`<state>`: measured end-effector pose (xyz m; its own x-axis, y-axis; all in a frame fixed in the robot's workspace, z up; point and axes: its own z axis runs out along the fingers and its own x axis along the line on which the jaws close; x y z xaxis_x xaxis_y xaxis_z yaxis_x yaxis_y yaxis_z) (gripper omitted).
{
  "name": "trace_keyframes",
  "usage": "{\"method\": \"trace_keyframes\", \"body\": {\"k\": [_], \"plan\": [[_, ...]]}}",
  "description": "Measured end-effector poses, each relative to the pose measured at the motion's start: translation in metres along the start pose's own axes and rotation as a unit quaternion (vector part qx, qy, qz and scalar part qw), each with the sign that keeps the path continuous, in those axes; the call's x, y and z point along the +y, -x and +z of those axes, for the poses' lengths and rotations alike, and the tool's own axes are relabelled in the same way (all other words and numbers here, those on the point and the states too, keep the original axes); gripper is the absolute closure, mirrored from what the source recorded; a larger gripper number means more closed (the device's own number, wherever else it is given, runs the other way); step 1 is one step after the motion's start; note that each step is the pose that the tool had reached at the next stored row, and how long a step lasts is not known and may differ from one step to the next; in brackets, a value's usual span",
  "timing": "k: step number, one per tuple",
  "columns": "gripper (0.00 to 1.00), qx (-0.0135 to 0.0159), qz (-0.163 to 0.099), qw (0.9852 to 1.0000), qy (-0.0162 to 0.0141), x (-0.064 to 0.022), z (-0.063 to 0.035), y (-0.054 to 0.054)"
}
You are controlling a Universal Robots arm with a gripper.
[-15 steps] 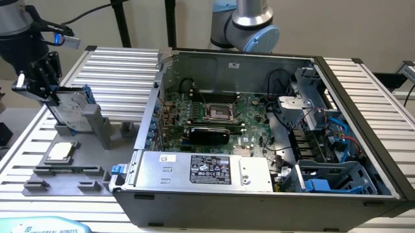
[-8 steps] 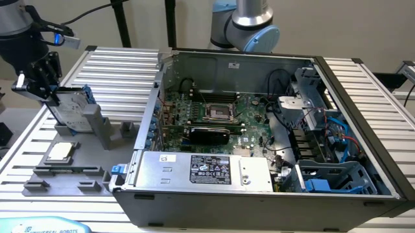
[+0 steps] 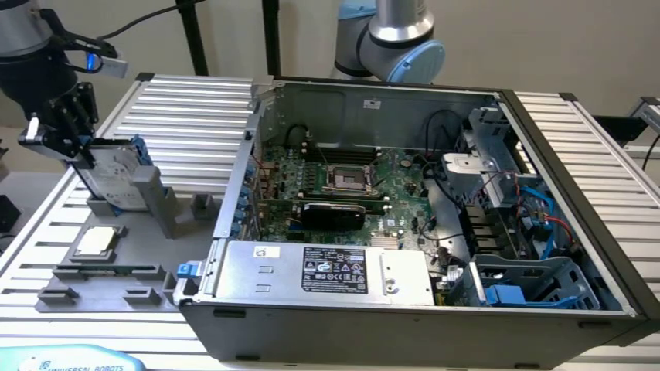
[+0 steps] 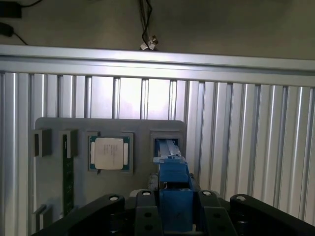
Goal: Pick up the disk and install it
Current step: 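Pick up the disk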
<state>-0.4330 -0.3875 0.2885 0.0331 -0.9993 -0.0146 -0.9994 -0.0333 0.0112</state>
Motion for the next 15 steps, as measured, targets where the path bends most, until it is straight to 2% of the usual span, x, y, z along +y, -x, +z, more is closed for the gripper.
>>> {"method": "trace_keyframes", "body": {"k": [8,15], "plan": [[0.67,0.0,0.0,1.0,0.0001,-0.0009,-0.0112,0.0],[0.67,0.0,0.0,1.0,0.0,-0.0025,-0.0307,0.0]]}}
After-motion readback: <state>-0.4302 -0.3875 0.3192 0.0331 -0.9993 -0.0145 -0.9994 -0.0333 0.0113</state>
